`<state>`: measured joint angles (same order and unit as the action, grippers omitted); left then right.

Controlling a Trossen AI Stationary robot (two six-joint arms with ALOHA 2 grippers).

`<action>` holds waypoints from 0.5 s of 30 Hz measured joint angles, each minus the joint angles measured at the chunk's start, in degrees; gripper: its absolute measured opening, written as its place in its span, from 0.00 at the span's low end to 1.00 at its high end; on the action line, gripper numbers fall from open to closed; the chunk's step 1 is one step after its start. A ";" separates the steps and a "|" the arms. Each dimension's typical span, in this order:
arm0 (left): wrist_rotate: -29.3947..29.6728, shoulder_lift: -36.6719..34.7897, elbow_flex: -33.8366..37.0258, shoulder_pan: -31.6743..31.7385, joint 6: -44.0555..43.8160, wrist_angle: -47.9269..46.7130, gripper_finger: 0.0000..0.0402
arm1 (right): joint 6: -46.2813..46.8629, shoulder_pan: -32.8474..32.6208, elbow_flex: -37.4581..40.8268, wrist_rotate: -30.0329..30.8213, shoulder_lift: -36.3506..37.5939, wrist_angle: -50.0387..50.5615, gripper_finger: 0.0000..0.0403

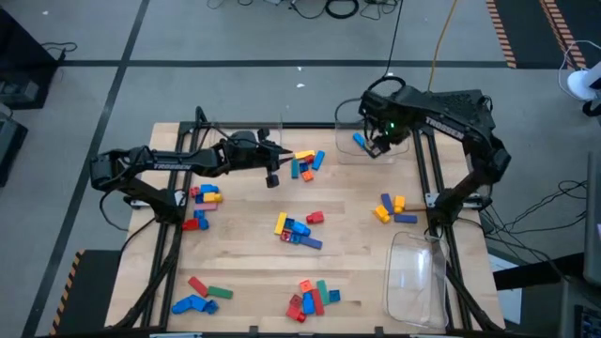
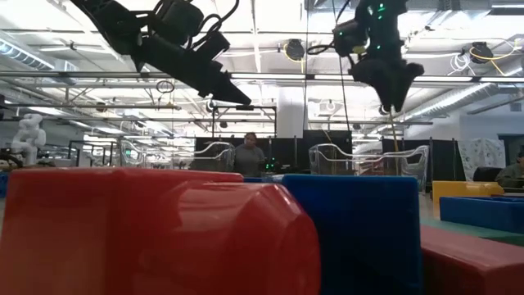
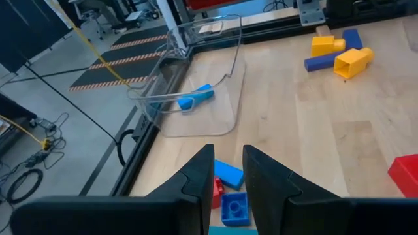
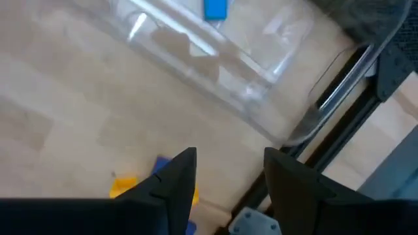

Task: Sort blocks by size
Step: Put the dark blue block into the top right transparent bin

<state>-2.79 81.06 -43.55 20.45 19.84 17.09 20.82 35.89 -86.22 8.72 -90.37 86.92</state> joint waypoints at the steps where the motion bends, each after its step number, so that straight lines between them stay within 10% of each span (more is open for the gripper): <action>1: 0.00 0.00 0.00 0.00 0.00 0.01 0.21 | 0.02 -1.04 1.18 -0.03 0.71 0.14 0.40; 15: 0.00 0.00 0.00 0.00 0.00 -0.12 0.21 | 18.82 -14.62 26.94 -3.07 2.54 -11.89 0.40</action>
<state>-2.79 81.06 -43.55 20.45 19.84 16.97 39.64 21.28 -59.28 5.64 -87.83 75.03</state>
